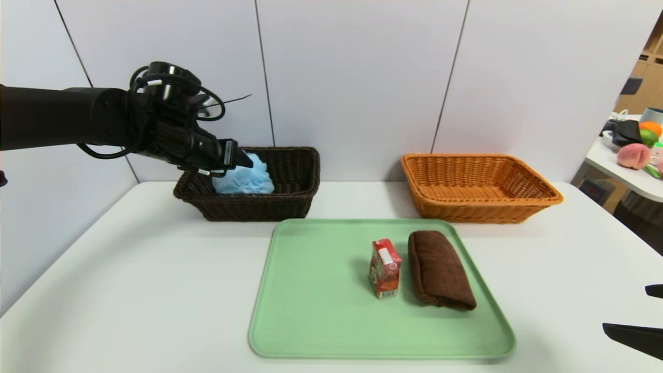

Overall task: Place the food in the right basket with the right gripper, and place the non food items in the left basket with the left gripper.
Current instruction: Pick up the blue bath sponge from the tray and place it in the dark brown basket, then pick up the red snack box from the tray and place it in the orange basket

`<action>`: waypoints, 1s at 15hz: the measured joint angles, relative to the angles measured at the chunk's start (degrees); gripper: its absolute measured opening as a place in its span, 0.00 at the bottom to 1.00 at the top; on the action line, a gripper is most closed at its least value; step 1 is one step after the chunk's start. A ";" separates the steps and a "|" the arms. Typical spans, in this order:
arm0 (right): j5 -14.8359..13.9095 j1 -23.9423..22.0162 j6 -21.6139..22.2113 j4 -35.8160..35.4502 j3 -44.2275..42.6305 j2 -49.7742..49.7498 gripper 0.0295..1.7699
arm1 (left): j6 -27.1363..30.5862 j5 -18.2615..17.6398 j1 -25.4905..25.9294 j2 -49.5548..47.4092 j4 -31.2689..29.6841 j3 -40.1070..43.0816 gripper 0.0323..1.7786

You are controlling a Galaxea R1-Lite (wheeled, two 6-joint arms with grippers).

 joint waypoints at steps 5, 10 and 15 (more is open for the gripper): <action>0.00 0.00 0.59 -0.09 0.30 -0.06 0.96 | -0.96 -0.24 0.06 -5.96 0.43 4.24 0.85; 0.17 0.05 0.44 -0.49 0.63 -0.06 0.96 | -0.77 -3.63 -1.76 -16.93 0.39 16.29 0.90; 0.26 0.59 0.30 -0.79 0.80 -0.39 0.96 | 0.46 -3.95 -9.12 -28.95 0.32 27.26 0.93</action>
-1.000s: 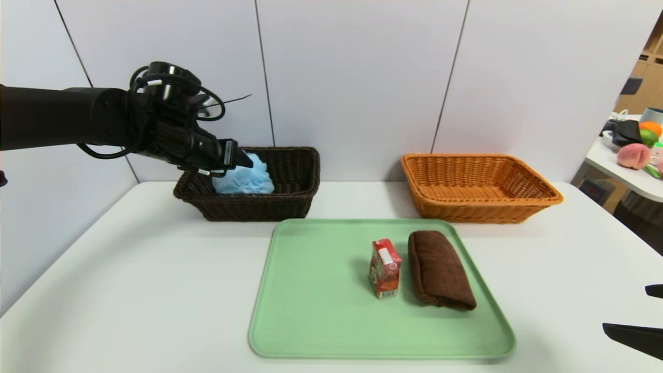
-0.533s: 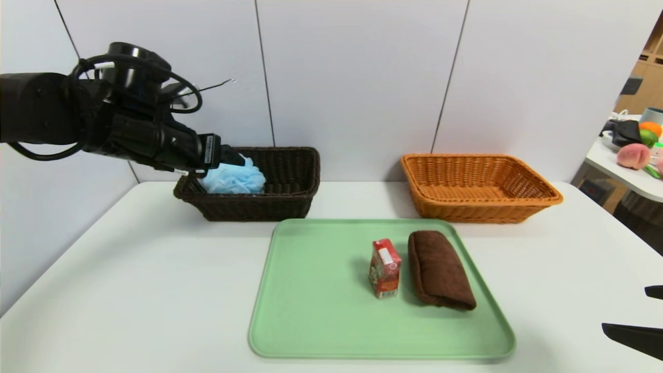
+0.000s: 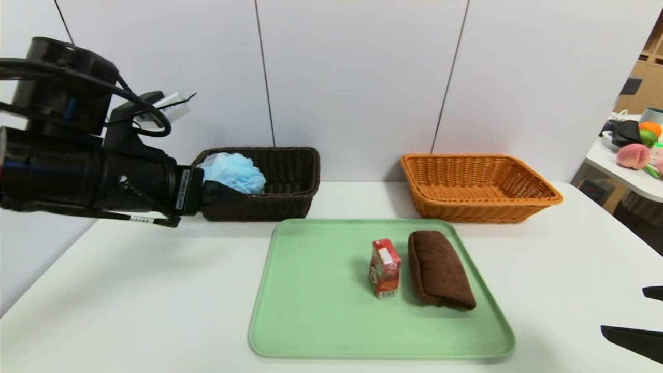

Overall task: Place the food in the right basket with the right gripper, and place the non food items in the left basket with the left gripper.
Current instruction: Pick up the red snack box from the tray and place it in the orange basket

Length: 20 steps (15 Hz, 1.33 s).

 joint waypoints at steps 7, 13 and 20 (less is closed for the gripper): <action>0.83 1.45 -0.33 -0.17 -0.98 -0.11 0.96 | 6.13 -0.73 -12.93 -15.30 0.29 14.86 0.94; 0.79 3.50 -0.63 -4.00 -1.39 2.12 0.96 | 9.40 -1.90 -14.77 -18.35 1.23 17.07 0.95; 0.18 9.19 -0.60 -6.64 -7.12 11.11 0.96 | 7.66 -0.21 -14.70 -9.80 0.40 13.95 0.95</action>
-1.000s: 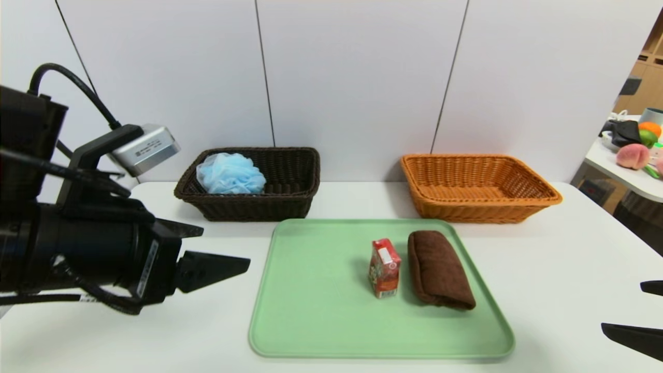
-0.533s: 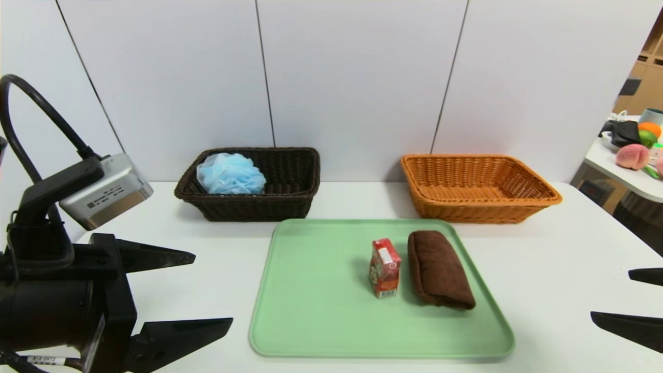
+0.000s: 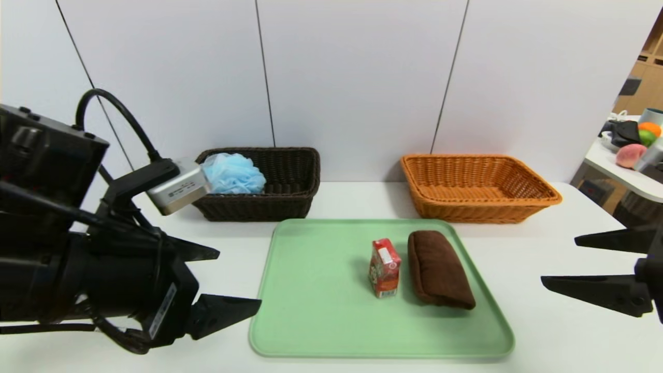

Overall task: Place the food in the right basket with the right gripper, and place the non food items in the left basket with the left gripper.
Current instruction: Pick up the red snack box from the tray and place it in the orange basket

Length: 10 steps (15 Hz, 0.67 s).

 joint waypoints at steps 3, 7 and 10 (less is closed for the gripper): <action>-0.10 0.67 -0.04 -0.09 -3.91 4.55 0.96 | -2.63 2.58 0.04 4.51 -0.27 -2.34 0.95; -0.05 2.79 0.13 0.00 -7.74 9.46 0.96 | -2.39 2.85 0.00 6.95 -4.02 -3.02 0.95; -0.10 4.52 0.24 0.24 -10.74 12.93 0.96 | -2.29 2.94 0.01 7.58 -4.10 -3.06 0.95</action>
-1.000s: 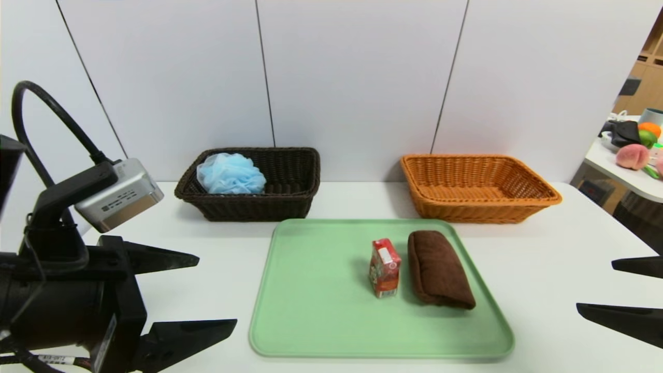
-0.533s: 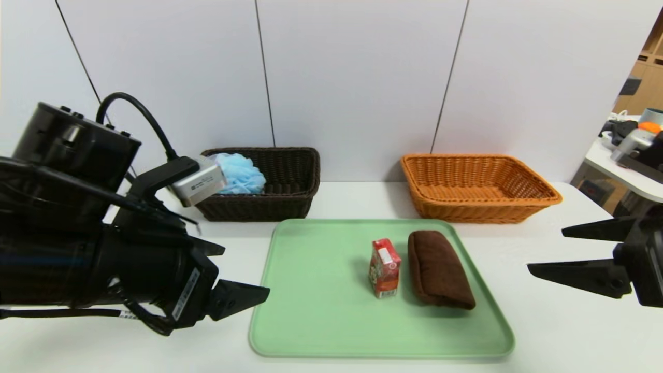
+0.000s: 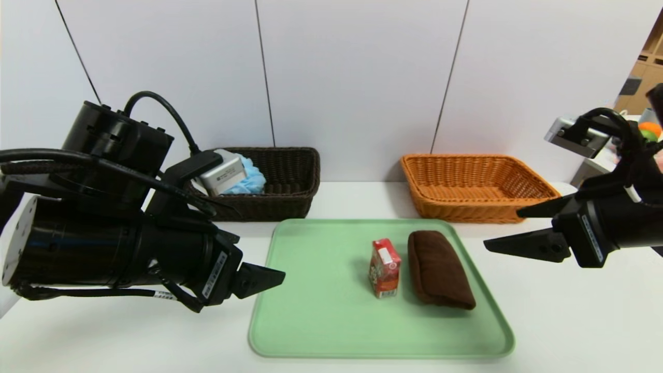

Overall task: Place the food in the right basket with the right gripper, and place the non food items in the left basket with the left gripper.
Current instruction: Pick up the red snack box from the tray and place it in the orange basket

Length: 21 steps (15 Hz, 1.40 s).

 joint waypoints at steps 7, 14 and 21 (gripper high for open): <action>-1.88 3.93 0.24 0.59 -6.05 7.45 0.96 | 0.02 0.23 0.11 0.73 -0.26 -0.05 0.95; -10.92 12.04 9.25 4.61 -14.12 13.78 0.96 | 0.02 4.30 0.30 1.95 -1.13 -0.96 0.95; -13.02 18.07 19.80 15.82 -25.09 20.13 0.96 | 0.02 4.30 2.47 2.44 -0.95 -2.72 0.95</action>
